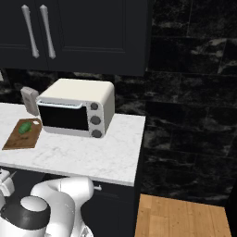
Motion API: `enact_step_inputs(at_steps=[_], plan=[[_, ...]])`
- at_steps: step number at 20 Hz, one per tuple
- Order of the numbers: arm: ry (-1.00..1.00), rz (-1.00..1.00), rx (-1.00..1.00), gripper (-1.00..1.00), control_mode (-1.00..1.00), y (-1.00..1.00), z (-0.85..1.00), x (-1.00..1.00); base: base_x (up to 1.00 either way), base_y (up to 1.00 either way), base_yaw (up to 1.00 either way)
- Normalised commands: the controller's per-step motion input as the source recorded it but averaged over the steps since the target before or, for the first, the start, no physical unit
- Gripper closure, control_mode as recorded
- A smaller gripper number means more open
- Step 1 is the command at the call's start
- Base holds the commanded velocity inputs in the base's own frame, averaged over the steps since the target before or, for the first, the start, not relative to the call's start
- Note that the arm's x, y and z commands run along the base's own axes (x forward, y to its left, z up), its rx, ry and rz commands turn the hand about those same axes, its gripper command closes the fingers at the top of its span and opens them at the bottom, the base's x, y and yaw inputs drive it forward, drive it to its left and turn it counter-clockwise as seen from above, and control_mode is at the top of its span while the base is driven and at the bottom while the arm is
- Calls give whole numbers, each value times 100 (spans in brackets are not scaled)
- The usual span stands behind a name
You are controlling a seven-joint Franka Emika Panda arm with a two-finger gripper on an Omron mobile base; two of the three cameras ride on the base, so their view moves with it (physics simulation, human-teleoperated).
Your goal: Place the appropriate cutting tool for cutting the broccoli skin on the cutting board.
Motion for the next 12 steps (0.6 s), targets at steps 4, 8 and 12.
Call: enact_step_inputs(at_steps=[4,8,12], plan=[[0,-4,0,100,-100,-6,100,-40,0,0,0],[0,-2,0,100,-100,-1,100,-27,0,0,0],[0,0,0,100,-100,8,92,9,0,0,0]])
